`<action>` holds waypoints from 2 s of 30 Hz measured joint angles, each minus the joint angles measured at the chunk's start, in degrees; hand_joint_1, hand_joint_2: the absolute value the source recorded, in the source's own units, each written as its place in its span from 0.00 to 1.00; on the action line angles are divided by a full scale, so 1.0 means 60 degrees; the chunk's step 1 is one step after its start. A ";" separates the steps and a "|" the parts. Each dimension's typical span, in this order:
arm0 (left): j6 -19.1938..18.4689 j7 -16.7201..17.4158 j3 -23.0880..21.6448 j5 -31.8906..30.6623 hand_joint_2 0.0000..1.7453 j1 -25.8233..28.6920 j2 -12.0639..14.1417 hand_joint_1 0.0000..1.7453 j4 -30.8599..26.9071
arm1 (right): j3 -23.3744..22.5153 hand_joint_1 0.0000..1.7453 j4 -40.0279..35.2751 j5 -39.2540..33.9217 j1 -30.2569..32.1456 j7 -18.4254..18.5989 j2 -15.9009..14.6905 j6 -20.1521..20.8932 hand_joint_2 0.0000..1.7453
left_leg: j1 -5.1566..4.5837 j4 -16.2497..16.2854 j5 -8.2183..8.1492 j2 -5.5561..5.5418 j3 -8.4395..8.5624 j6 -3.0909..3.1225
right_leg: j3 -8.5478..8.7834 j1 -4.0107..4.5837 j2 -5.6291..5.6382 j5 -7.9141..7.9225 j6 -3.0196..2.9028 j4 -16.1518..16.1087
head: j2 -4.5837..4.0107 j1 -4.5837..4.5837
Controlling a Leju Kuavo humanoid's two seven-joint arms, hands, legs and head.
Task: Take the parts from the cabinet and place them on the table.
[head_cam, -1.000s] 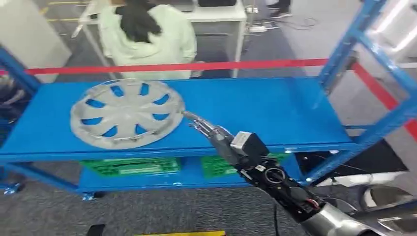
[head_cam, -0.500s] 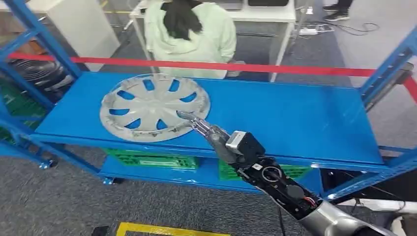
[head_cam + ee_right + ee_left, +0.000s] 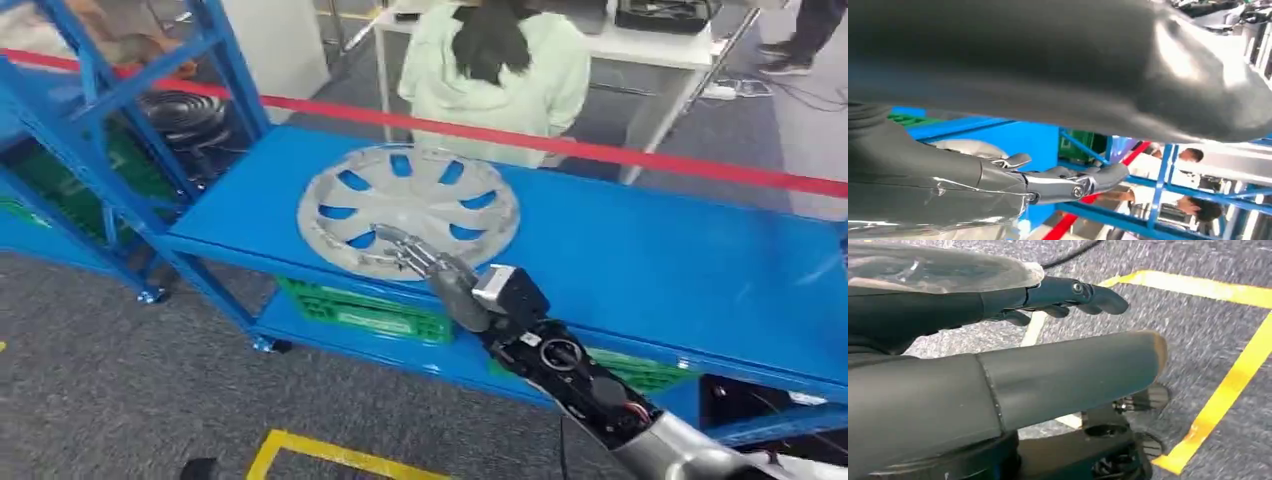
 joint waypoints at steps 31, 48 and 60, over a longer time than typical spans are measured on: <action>-0.0153 0.0175 -0.0004 -0.0076 0.00 -0.0301 0.0226 0.00 0.0000 | 0.3021 0.00 0.5627 0.6939 -0.6161 0.3891 -0.0113 0.0841 1.00 | 0.0023 -0.0037 0.0084 -0.0056 -0.0040 -0.0026 | -0.0001 0.0018 0.0000 0.0124 0.0357 -0.0062 | 0.0000 -0.0080; -0.0120 0.0142 -0.0004 0.0015 0.00 -0.0218 0.0423 0.00 0.0000 | 0.4557 0.00 0.6185 0.6196 -0.8453 0.4929 0.0233 0.2390 1.00 | 0.0023 -0.0035 0.0091 -0.0045 -0.0038 -0.0025 | -0.0012 0.0016 0.0009 0.0133 0.0352 -0.0064 | 0.0000 -0.0084; -0.0109 0.0029 0.0004 0.0156 0.00 -0.0082 0.0499 0.00 0.0000 | 0.5224 0.00 0.4139 0.2781 -1.0203 0.6527 -0.0571 0.3169 1.00 | 0.0022 -0.0033 0.0095 -0.0043 -0.0041 -0.0024 | -0.0022 0.0014 0.0016 0.0138 0.0353 -0.0064 | 0.0000 -0.0088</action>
